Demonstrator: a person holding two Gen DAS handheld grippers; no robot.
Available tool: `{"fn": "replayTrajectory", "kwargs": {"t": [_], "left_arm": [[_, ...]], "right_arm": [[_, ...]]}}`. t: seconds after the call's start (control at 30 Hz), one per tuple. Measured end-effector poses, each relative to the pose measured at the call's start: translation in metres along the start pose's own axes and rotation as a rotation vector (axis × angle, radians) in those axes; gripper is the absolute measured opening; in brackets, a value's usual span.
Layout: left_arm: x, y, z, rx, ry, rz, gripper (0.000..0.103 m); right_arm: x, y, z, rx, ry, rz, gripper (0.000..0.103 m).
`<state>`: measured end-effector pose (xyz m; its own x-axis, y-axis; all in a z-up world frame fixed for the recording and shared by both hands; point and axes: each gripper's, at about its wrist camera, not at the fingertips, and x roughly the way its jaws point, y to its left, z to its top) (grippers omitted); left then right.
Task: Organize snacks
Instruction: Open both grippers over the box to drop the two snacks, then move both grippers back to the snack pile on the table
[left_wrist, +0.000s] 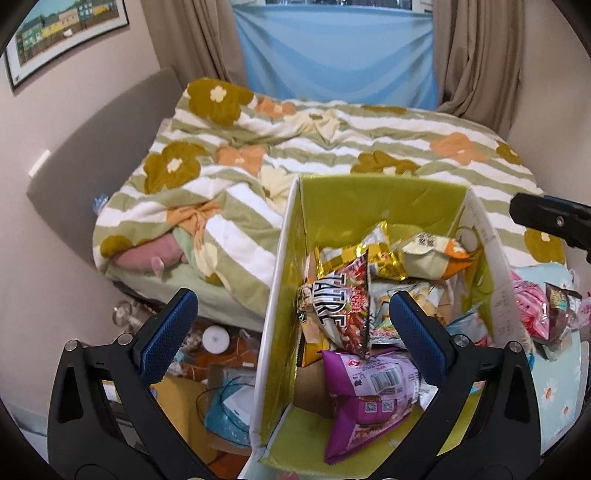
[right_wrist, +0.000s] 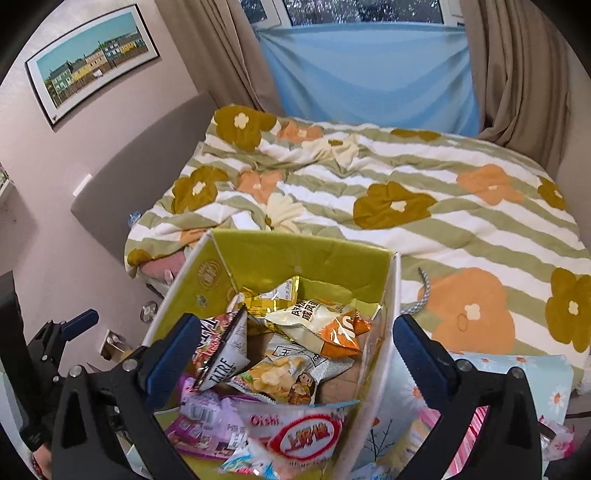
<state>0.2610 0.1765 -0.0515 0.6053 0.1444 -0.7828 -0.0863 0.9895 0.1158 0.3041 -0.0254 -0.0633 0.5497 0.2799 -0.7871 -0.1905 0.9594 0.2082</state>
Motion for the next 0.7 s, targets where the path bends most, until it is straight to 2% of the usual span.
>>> {"fn": "replayTrajectory", "kwargs": {"t": [0.13,0.33,0.6,0.7], "left_arm": [[-0.022,-0.003,0.002,0.011,-0.033,0.005,0.103],[-0.043,-0.021,0.002,0.033,-0.070,-0.076,0.103],[-0.068,-0.081,0.001,0.110,-0.123,-0.227,0.103],[-0.079,-0.113,-0.005,0.139,-0.134,-0.278,0.103]], "right_arm": [[-0.034,-0.003,-0.011,0.018,-0.026,-0.035,0.103],[-0.093,-0.022,-0.039,0.079,-0.100,-0.124,0.103],[-0.165,-0.073,-0.085,0.171,-0.163,-0.311,0.103],[-0.186,-0.097,-0.102,0.204,-0.172,-0.338,0.103]]}}
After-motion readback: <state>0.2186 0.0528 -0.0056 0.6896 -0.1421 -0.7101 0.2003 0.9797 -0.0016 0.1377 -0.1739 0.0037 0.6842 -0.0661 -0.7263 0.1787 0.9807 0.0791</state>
